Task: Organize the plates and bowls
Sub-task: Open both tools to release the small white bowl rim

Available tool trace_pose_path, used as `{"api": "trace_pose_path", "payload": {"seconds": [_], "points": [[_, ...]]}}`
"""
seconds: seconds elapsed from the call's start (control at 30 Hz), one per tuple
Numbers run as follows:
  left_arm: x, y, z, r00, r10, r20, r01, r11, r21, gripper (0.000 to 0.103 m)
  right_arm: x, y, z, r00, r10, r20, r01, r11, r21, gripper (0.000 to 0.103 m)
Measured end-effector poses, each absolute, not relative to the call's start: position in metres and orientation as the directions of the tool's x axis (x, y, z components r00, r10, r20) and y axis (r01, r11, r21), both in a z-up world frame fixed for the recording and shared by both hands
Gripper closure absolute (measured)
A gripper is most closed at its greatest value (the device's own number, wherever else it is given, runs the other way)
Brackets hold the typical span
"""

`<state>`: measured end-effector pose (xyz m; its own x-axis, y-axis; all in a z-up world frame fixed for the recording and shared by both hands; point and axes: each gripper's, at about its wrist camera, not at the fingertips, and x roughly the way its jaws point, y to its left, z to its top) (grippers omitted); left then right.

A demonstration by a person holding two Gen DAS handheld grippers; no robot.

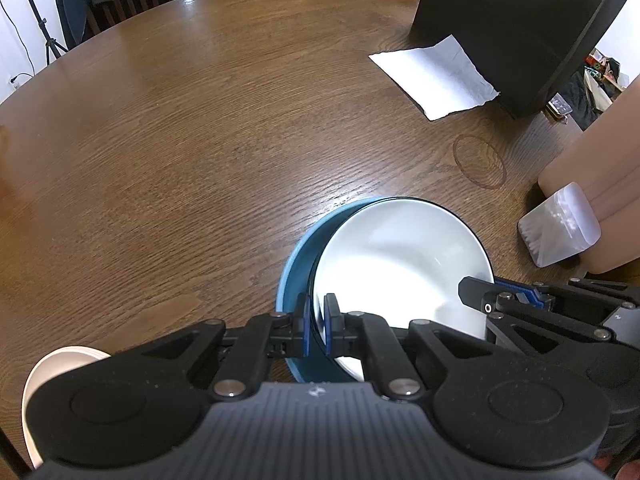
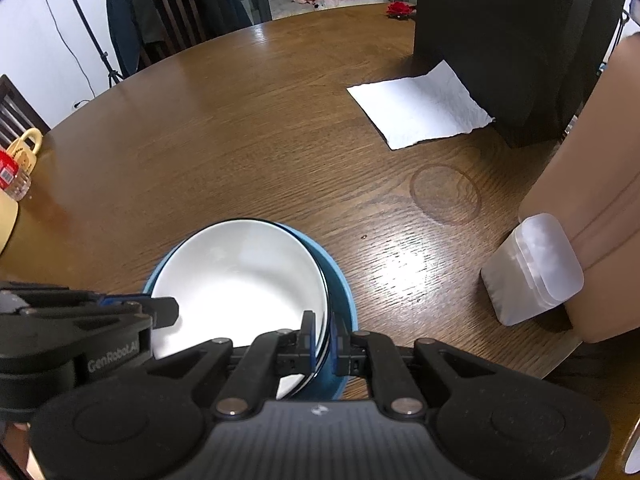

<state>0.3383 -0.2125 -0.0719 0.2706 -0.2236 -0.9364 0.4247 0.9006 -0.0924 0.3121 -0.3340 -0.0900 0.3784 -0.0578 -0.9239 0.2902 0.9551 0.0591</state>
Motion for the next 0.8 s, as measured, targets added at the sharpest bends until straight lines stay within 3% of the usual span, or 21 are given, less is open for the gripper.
{"api": "trace_pose_path", "payload": {"seconds": [0.3,0.43,0.53,0.6,0.67,0.73,0.8], "points": [[0.336,-0.213,-0.072,0.277,-0.221,-0.935,0.421,0.903,-0.089,0.096,0.312,-0.333,-0.090,0.381,-0.066,-0.922,0.287,0.957,0.051,0.095],[0.335,-0.212,-0.068,0.279,-0.231,-0.932,0.420,0.902,-0.098,0.094,0.312,-0.335,-0.089,0.387,-0.036,-0.921,0.294,0.952,0.086,0.086],[0.334,-0.209,-0.061,0.287,-0.248,-0.925,0.418,0.901,-0.112,0.080,0.308,-0.339,-0.081,0.413,-0.021,-0.911,0.295,0.949,0.112,0.085],[0.333,-0.205,-0.053,0.300,-0.268,-0.916,0.415,0.901,-0.128,0.063,0.305,-0.341,-0.074,0.434,-0.015,-0.901,0.288,0.950,0.123,0.083],[0.330,-0.199,-0.043,0.320,-0.282,-0.904,0.417,0.899,-0.133,0.059,0.299,-0.344,-0.066,0.456,-0.010,-0.890,0.285,0.949,0.136,0.078],[0.328,-0.193,-0.036,0.335,-0.292,-0.896,0.414,0.900,-0.138,0.052,0.292,-0.347,-0.059,0.475,-0.012,-0.880,0.285,0.948,0.141,0.067],[0.325,-0.184,-0.031,0.355,-0.299,-0.886,0.411,0.901,-0.139,0.038,0.285,-0.349,-0.054,0.488,-0.017,-0.872,0.284,0.949,0.140,0.054]]}}
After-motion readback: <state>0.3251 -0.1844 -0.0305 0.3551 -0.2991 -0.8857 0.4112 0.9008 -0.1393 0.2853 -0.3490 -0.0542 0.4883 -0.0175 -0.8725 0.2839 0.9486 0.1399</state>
